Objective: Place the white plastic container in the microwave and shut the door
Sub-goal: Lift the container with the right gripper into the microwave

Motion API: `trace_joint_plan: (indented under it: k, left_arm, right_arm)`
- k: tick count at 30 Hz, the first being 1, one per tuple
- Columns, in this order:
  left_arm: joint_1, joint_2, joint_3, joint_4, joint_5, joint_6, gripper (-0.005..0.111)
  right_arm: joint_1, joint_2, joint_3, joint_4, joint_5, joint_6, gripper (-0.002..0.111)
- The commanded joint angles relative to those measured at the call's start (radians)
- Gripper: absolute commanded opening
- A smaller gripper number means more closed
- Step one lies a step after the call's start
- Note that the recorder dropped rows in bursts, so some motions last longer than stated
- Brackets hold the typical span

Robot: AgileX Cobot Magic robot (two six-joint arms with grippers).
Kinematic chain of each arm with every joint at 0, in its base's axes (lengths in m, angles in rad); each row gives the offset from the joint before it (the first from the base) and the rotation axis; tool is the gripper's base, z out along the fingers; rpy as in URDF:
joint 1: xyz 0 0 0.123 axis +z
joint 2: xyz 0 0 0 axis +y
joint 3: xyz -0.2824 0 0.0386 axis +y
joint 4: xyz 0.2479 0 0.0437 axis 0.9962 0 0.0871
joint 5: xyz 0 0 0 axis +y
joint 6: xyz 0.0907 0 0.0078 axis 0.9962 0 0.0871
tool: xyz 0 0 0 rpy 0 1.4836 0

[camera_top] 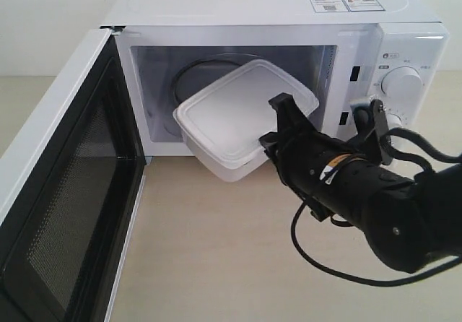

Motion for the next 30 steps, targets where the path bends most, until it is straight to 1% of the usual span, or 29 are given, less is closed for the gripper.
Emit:
trace_joint_plan:
  k: [1, 4, 7, 11, 17, 25, 30]
  left_arm:
    - [0.001, -0.003, 0.004, 0.000, 0.000, 0.001, 0.004]
    - [0.001, -0.003, 0.004, 0.000, 0.000, 0.001, 0.004]
    - [0.001, -0.003, 0.004, 0.000, 0.000, 0.001, 0.004]
    - [0.001, -0.003, 0.004, 0.000, 0.000, 0.001, 0.004]
    - [0.001, -0.003, 0.004, 0.000, 0.000, 0.001, 0.004]
    - [0.001, -0.003, 0.004, 0.000, 0.000, 0.001, 0.004]
    - [0.001, -0.003, 0.004, 0.000, 0.000, 0.001, 0.004]
  right_arm:
    - [0.003, 0.044, -0.065, 0.005, -0.063, 0.001, 0.000]
    - [0.001, 0.046, -0.097, 0.046, -0.067, -0.013, 0.000]
    - [0.001, 0.051, -0.126, 0.126, -0.064, -0.032, 0.000]
    - [0.001, 0.075, -0.175, 0.148, -0.024, -0.035, 0.000]
    - [0.001, 0.132, -0.247, 0.153, -0.028, -0.040, 0.000]
    - [0.001, 0.191, -0.321, 0.272, -0.030, -0.064, 0.000]
    - [0.001, 0.217, -0.361, 0.308, -0.038, -0.081, 0.000]
